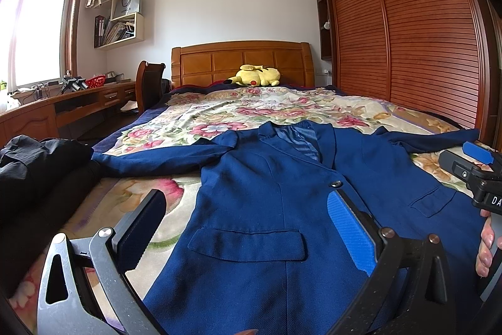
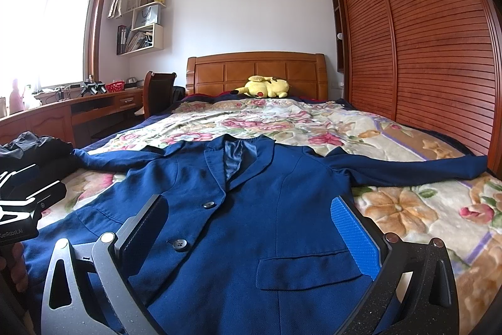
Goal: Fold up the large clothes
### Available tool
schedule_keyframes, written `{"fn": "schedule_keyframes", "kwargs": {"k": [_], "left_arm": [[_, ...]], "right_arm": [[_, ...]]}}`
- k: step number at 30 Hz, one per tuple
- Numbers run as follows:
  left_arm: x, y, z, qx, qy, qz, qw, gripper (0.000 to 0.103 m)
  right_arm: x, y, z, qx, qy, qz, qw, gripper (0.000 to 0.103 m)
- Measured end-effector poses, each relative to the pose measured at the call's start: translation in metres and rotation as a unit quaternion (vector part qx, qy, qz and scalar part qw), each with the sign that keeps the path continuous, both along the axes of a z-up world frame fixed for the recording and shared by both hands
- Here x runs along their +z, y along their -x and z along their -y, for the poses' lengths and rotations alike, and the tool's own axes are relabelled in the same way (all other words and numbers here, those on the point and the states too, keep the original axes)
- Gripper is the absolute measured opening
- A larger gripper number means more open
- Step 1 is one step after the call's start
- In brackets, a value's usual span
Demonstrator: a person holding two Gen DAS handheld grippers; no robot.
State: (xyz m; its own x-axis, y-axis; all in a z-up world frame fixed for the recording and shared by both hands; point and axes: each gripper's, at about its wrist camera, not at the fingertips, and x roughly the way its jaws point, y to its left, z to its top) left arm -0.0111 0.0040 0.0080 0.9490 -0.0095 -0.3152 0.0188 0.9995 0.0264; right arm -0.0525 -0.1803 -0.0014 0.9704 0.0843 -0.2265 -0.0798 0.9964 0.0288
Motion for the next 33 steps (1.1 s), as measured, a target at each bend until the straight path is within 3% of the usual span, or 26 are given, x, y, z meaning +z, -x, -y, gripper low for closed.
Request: {"fn": "schedule_keyframes", "kwargs": {"k": [22, 33], "left_arm": [[0.000, 0.000, -0.001, -0.001, -0.001, -0.002, 1.0000, 0.103], [0.016, -0.019, -0.016, -0.024, 0.009, -0.045, 0.9987, 0.103]], "right_arm": [[0.000, 0.000, -0.001, 0.001, -0.002, -0.002, 1.000, 0.103], [0.018, -0.010, -0.005, 0.020, -0.004, -0.041, 0.999, 0.103]]}}
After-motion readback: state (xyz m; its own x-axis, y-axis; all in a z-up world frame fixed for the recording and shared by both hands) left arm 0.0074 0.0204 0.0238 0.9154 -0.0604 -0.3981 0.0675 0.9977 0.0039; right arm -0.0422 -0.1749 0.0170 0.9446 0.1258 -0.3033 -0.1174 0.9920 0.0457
